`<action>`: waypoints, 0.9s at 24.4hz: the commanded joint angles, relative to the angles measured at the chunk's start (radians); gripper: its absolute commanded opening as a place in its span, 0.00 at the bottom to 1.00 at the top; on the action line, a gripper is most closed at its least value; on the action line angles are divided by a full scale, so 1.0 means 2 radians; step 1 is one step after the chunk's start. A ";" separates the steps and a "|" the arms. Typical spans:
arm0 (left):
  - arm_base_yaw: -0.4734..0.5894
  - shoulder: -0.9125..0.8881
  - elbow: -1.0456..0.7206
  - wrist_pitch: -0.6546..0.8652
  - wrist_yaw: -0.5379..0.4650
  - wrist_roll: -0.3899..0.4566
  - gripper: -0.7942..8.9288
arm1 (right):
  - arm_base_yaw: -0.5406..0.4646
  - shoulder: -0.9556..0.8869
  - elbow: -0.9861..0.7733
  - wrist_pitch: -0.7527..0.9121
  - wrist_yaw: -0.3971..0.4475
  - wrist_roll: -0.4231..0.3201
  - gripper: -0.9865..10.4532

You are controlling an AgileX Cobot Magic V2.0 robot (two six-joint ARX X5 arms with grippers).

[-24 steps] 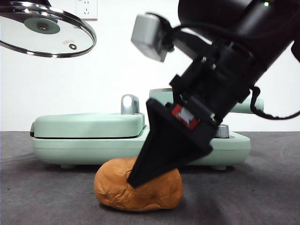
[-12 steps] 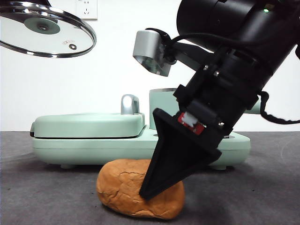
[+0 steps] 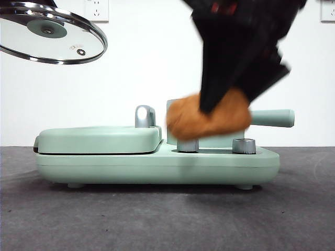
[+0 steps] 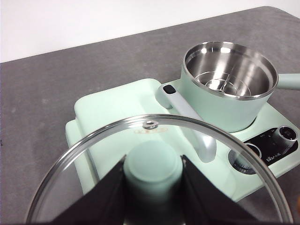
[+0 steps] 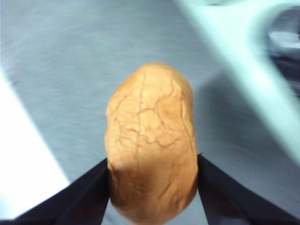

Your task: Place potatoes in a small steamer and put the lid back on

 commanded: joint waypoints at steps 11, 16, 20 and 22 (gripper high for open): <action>-0.001 -0.001 0.007 0.017 -0.002 0.013 0.09 | -0.113 0.054 0.196 -0.013 0.012 -0.006 0.31; -0.001 -0.001 0.007 0.017 -0.002 0.013 0.09 | -0.133 0.110 0.246 -0.010 0.012 -0.025 0.31; -0.001 -0.001 0.007 0.017 -0.002 0.013 0.09 | -0.145 0.162 0.288 -0.010 0.013 -0.036 0.31; -0.001 -0.001 0.007 0.017 -0.002 0.013 0.09 | -0.150 0.188 0.309 -0.011 0.013 -0.037 0.31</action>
